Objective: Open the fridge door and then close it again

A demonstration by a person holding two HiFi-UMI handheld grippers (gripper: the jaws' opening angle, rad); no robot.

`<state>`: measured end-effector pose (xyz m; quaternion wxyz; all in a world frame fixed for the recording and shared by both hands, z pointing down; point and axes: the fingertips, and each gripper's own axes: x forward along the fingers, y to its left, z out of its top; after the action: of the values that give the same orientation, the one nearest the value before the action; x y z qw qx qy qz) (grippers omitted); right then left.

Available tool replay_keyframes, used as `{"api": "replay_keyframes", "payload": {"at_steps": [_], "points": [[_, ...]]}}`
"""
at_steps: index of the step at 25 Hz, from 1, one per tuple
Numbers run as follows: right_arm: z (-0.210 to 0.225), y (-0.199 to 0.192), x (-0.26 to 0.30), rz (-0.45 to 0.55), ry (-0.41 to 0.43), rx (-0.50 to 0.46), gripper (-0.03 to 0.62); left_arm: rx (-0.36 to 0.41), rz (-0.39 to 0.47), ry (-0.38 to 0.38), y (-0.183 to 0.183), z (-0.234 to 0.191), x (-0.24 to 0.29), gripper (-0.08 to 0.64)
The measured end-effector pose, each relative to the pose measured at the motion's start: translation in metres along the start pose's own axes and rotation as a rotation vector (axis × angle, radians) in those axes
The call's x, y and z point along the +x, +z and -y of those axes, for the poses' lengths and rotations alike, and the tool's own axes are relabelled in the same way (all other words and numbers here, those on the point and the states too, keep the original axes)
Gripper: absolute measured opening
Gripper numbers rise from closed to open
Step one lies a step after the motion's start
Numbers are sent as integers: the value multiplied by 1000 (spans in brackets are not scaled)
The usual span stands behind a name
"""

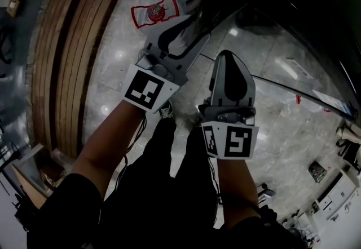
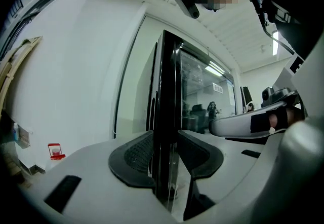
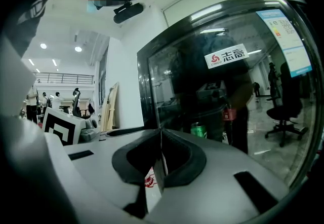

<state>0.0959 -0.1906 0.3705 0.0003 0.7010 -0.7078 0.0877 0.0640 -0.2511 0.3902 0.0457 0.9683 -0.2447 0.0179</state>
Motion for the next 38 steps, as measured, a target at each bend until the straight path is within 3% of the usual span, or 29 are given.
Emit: {"api": "replay_keyframes", "payload": {"at_steps": [13, 15, 17, 22, 34, 38], "points": [[1, -5, -19, -6, -1, 7, 17, -52, 26, -37, 2, -5, -8, 83], [-2, -6, -23, -7, 4, 6, 17, 21, -3, -115, -2, 19, -15, -2], [-3, -8, -25, -10, 5, 2, 17, 143, -32, -170, -6, 54, -16, 0], [-1, -8, -35, -17, -3, 4, 17, 58, 37, -37, 9, 48, -24, 0], [-7, -4, -31, -14, 16, 1, 17, 60, 22, 40, 6, 31, -30, 0], [-7, -5, -30, -19, 16, 2, 17, 24, 24, 51, 7, 20, -29, 66]]}}
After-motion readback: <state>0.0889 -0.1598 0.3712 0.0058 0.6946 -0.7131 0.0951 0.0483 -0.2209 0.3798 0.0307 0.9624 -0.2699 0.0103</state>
